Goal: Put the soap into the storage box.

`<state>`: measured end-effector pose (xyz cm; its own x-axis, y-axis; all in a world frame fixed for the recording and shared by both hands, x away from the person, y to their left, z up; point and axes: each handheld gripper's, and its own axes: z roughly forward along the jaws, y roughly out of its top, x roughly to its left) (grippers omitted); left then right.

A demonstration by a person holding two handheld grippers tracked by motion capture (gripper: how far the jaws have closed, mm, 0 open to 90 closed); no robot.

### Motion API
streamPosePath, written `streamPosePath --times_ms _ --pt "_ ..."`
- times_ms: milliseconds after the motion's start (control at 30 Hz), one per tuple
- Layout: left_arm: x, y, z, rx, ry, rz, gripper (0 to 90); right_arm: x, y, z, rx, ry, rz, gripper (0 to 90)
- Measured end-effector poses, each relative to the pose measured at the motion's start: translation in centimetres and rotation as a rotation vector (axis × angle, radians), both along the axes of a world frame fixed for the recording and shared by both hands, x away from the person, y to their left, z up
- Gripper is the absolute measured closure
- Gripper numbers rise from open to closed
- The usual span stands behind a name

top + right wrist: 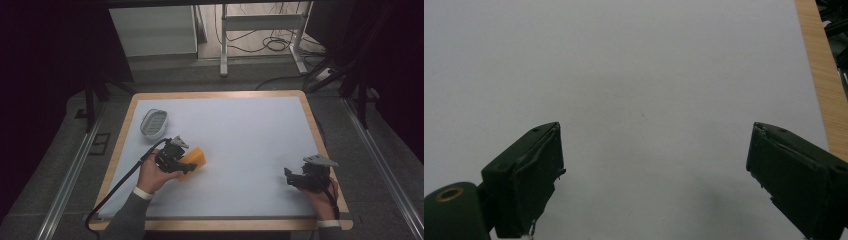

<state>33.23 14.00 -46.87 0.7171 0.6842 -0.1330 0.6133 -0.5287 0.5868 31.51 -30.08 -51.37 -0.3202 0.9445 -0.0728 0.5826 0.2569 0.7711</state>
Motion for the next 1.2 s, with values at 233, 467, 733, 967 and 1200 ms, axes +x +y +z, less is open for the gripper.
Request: streamPosePath --times_ms 233,467,733,967,1200 --pt "0.4 0.4 0.4 -0.002 -0.006 0.012 61.0 -0.1 0.0 0.2 0.002 -0.009 0.000 8.5" --pt "1.0 0.8 0.8 0.003 -0.011 0.026 61.0 -0.1 0.0 0.1 0.002 -0.009 0.000 8.5" --pt "1.3 1.4 1.1 -0.001 -0.013 0.039 61.0 -0.1 0.0 0.2 0.006 -0.016 0.009 8.5" --pt "1.7 1.8 1.4 0.001 -0.016 0.050 61.0 -0.2 0.1 0.3 0.007 -0.020 0.019 8.5" --pt "2.2 2.2 1.7 -0.007 -0.012 0.060 61.0 -0.2 0.0 0.4 0.016 -0.027 0.024 8.5"
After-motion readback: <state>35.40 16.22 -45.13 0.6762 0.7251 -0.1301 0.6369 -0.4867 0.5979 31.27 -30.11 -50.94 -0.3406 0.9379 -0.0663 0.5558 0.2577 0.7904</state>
